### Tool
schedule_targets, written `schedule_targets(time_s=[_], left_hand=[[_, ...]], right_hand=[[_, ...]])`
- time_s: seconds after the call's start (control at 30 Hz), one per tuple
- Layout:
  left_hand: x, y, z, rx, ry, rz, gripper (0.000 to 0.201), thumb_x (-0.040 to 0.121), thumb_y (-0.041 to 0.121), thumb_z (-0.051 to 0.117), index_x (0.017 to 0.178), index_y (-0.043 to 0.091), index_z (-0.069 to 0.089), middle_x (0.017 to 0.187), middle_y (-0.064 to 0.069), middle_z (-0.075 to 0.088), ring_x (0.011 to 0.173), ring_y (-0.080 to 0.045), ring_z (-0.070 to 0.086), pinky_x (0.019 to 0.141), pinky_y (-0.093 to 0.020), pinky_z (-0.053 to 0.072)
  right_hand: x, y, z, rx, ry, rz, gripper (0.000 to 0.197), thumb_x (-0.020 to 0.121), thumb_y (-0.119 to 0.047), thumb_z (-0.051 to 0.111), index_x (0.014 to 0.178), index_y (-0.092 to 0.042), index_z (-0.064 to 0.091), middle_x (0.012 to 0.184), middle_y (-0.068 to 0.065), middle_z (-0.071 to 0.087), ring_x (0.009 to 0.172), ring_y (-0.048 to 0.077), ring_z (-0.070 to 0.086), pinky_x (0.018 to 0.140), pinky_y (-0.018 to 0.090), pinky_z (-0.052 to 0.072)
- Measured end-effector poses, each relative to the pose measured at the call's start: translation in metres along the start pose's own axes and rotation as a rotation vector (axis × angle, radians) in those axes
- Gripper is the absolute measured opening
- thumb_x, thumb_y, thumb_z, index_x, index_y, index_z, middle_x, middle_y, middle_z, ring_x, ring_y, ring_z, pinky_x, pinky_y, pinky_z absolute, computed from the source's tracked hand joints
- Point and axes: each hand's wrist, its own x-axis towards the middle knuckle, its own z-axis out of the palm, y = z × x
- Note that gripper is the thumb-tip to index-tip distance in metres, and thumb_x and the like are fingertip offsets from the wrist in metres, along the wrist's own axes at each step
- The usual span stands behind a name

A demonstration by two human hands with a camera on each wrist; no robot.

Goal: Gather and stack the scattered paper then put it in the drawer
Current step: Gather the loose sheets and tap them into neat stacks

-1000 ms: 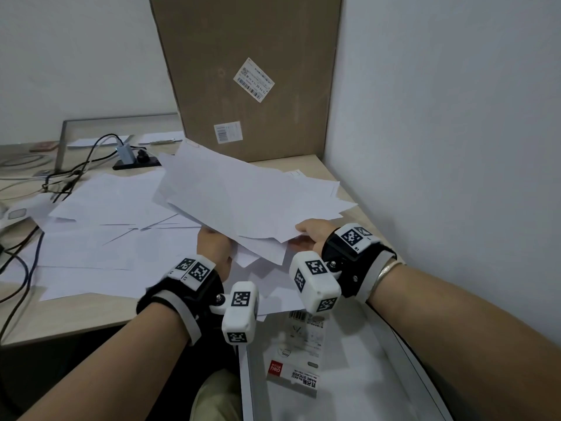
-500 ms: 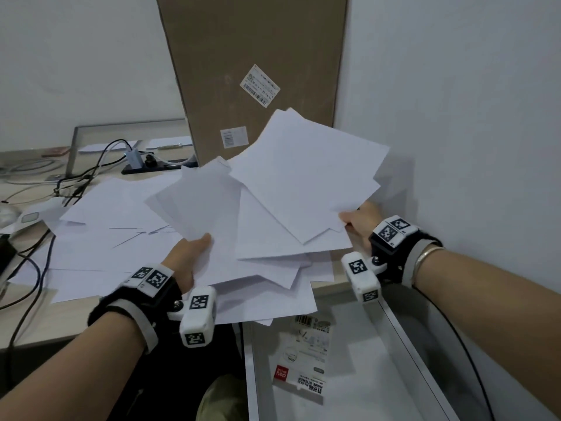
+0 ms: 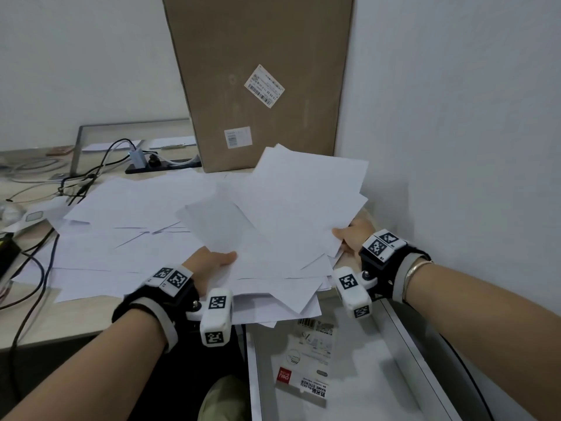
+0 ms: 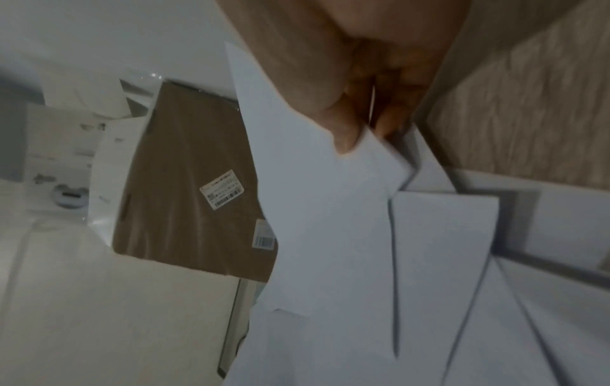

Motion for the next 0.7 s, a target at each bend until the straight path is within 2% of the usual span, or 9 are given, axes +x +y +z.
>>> schedule_targets(time_s=[0.1, 0.2, 0.3, 0.37, 0.4, 0.47, 0.57, 0.63, 0.7], left_hand=[[0.003, -0.006, 0.003, -0.083, 0.126, -0.010, 0.039, 0.087, 0.015, 0.068, 0.123, 0.003, 0.057, 0.122, -0.018, 0.063, 0.112, -0.037, 0.059, 0.102, -0.054, 0.042], [-0.002, -0.003, 0.009, -0.147, 0.149, -0.021, 0.035, 0.089, 0.020, 0.067, 0.116, 0.000, 0.057, 0.112, -0.016, 0.065, 0.099, -0.034, 0.062, 0.084, -0.046, 0.052], [-0.007, 0.002, 0.012, -0.102, 0.133, -0.010, 0.048, 0.087, 0.043, 0.064, 0.106, 0.000, 0.059, 0.097, -0.013, 0.067, 0.083, -0.029, 0.064, 0.066, -0.036, 0.052], [-0.007, 0.003, 0.010, -0.053, 0.107, -0.035, 0.068, 0.071, 0.058, 0.073, 0.102, -0.002, 0.063, 0.096, -0.017, 0.071, 0.082, -0.033, 0.068, 0.073, -0.042, 0.057], [-0.005, 0.002, 0.008, -0.071, 0.086, -0.048, 0.065, 0.070, 0.052, 0.077, 0.103, -0.003, 0.064, 0.098, -0.019, 0.071, 0.082, -0.033, 0.070, 0.077, -0.045, 0.058], [-0.003, 0.000, 0.007, -0.097, 0.083, -0.075, 0.040, 0.081, 0.023, 0.075, 0.108, -0.004, 0.062, 0.105, -0.021, 0.069, 0.087, -0.034, 0.069, 0.083, -0.049, 0.055], [0.007, -0.006, 0.004, -0.036, 0.212, -0.042, 0.047, 0.078, 0.016, 0.076, 0.118, 0.001, 0.058, 0.120, -0.017, 0.064, 0.109, -0.036, 0.059, 0.099, -0.053, 0.045], [0.015, -0.008, 0.001, -0.080, 0.256, 0.009, 0.048, 0.078, 0.013, 0.075, 0.122, 0.002, 0.057, 0.120, -0.014, 0.064, 0.110, -0.035, 0.058, 0.102, -0.051, 0.043], [0.008, -0.004, 0.003, -0.101, 0.244, 0.070, 0.045, 0.081, 0.009, 0.072, 0.123, 0.003, 0.057, 0.120, -0.012, 0.063, 0.110, -0.032, 0.057, 0.103, -0.048, 0.043]], right_hand=[[-0.002, 0.005, -0.008, -0.057, 0.002, 0.082, 0.022, 0.083, -0.021, 0.070, 0.068, -0.012, 0.058, 0.074, 0.010, 0.063, 0.067, 0.026, 0.056, 0.072, 0.039, 0.049], [-0.015, 0.010, 0.001, 0.007, -0.039, 0.111, 0.021, 0.084, -0.021, 0.070, 0.071, -0.008, 0.060, 0.073, 0.013, 0.065, 0.052, 0.022, 0.048, 0.051, 0.030, 0.038], [-0.037, 0.006, 0.021, 0.050, -0.201, 0.126, 0.017, 0.090, -0.021, 0.064, 0.082, -0.006, 0.063, 0.076, 0.012, 0.070, 0.049, 0.016, 0.053, 0.038, 0.022, 0.030], [-0.053, -0.005, 0.027, -0.056, -0.343, 0.150, 0.024, 0.094, -0.028, 0.059, 0.083, -0.008, 0.063, 0.077, 0.006, 0.069, 0.044, 0.007, 0.051, 0.034, 0.017, 0.029], [-0.058, -0.011, 0.027, -0.114, -0.401, 0.171, 0.028, 0.094, -0.034, 0.057, 0.083, -0.009, 0.062, 0.075, 0.004, 0.070, 0.042, 0.004, 0.050, 0.034, 0.015, 0.028], [-0.062, -0.019, 0.019, -0.221, -0.448, 0.208, 0.039, 0.092, -0.046, 0.056, 0.079, -0.010, 0.063, 0.062, 0.000, 0.069, 0.037, 0.004, 0.047, 0.033, 0.015, 0.027], [-0.053, -0.026, -0.004, -0.374, -0.318, 0.195, 0.048, 0.091, -0.052, 0.054, 0.068, -0.010, 0.059, 0.048, -0.002, 0.057, 0.037, 0.007, 0.039, 0.036, 0.017, 0.027], [-0.042, -0.030, -0.021, -0.384, -0.151, 0.078, 0.044, 0.091, -0.047, 0.058, 0.065, -0.011, 0.057, 0.055, 0.000, 0.056, 0.046, 0.011, 0.043, 0.045, 0.021, 0.032], [-0.031, -0.037, -0.034, -0.347, -0.017, -0.106, 0.034, 0.089, -0.041, 0.062, 0.076, -0.009, 0.060, 0.074, 0.003, 0.061, 0.068, 0.017, 0.053, 0.061, 0.025, 0.040]])
